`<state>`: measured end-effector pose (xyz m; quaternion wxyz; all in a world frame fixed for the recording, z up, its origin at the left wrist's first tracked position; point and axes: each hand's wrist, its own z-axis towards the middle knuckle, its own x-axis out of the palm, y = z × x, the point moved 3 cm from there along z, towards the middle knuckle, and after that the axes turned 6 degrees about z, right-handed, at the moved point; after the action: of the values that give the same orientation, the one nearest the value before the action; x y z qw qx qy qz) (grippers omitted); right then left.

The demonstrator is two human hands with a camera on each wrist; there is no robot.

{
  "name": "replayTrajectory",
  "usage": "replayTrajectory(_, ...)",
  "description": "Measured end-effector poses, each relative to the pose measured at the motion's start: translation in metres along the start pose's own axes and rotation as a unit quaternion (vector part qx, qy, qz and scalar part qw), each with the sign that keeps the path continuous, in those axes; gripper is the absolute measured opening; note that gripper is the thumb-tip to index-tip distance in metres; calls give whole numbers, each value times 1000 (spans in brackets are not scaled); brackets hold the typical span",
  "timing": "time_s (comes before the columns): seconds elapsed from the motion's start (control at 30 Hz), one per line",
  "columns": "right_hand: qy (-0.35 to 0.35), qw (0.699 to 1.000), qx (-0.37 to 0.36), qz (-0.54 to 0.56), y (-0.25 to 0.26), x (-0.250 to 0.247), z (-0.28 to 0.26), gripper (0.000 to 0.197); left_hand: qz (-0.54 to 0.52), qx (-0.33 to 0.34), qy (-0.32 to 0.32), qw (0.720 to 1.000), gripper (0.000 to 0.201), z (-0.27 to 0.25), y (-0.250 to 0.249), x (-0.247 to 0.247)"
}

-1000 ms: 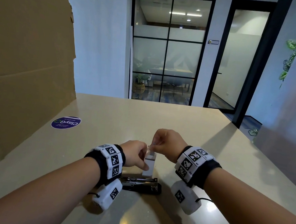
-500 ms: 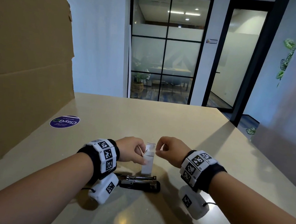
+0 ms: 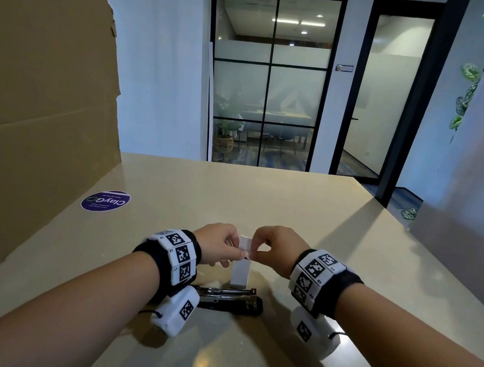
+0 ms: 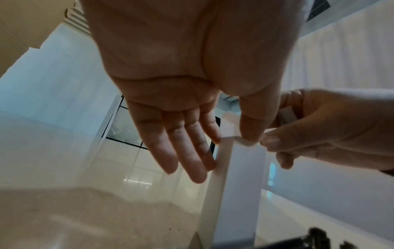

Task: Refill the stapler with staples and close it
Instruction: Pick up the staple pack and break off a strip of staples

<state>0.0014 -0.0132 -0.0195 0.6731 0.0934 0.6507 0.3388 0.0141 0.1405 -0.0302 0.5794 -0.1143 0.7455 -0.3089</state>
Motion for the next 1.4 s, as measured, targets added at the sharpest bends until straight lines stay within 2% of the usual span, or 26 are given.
replayTrajectory(0.1,-14,999,-3,30,1,-1,-2,28,-5,-7,2,1000,23,1,-1,0)
replayTrajectory(0.23,-6,999,-6,37,3,2,-4,40,1,3,0,1000,22,0,2,-1)
replayTrajectory(0.33,-11,999,-25,-17,3,5,-6,26,-13,6,3,1000,18,-2,4,-2)
replayTrajectory(0.43,-11,998,-39,-53,5,6,-6,13,-29,16,26,999,24,-4,6,-3)
replayTrajectory(0.63,17,996,-46,-69,5,9,-7,28,23,32,8,999,27,-2,6,0)
replayTrajectory(0.8,-3,998,-41,-45,4,7,-3,15,43,33,7,999,27,1,5,0)
replayTrajectory(0.93,2,999,-33,-36,6,5,-1,19,53,33,3,998,28,1,5,-1)
replayTrajectory(1.13,7,995,-37,-89,11,5,-3,17,61,32,-5,998,32,1,5,0)
replayTrajectory(1.4,3,996,-24,-82,10,5,-3,21,79,31,-13,996,34,3,6,1)
